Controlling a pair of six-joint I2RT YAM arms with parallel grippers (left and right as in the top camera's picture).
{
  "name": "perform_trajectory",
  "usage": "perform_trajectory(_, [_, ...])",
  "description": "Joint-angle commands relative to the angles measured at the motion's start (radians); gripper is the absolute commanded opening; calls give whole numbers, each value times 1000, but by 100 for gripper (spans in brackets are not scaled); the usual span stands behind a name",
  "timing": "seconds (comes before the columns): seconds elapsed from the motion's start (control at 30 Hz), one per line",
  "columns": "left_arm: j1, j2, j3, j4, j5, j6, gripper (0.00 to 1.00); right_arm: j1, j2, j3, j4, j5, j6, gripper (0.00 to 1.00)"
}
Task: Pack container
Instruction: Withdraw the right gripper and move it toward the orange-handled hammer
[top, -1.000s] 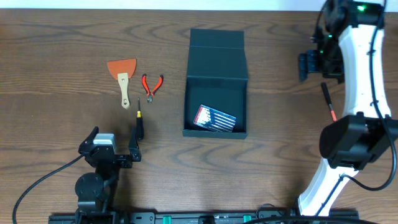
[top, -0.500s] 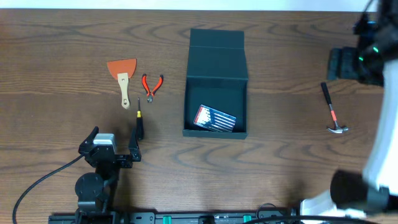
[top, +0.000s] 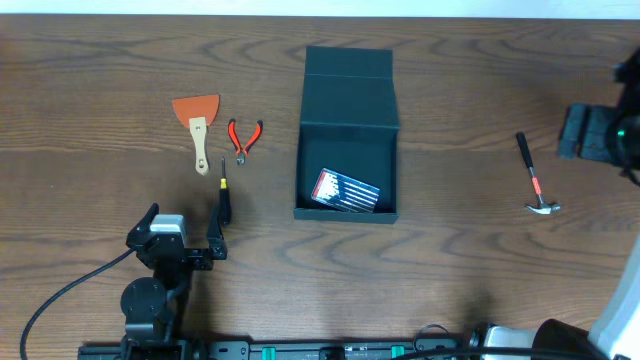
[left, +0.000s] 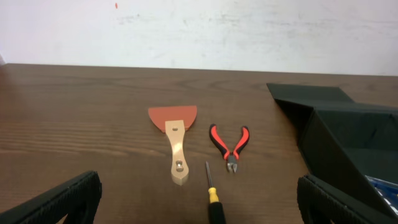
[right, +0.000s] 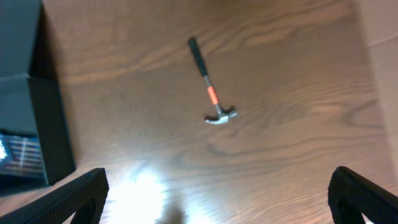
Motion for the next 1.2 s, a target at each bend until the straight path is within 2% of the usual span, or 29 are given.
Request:
perform_trajectory(0.0, [-3, -6, -6, 0, 6, 14, 99, -11, -21, -149, 66, -19, -19, 94])
perform_trajectory(0.27, [-3, -6, -6, 0, 6, 14, 98, -14, -128, -603, 377, -11, -26, 96])
perform_trajectory(0.47, [-3, -6, -6, 0, 6, 14, 99, -19, -129, -784, 552, 5, -24, 99])
perform_trajectory(0.77, [-3, -6, -6, 0, 6, 14, 98, -55, -129, -887, 683, 83, -56, 99])
perform_trajectory(1.17, [-3, -6, -6, 0, 6, 14, 99, -171, -40, -909, 732, -20, -80, 99])
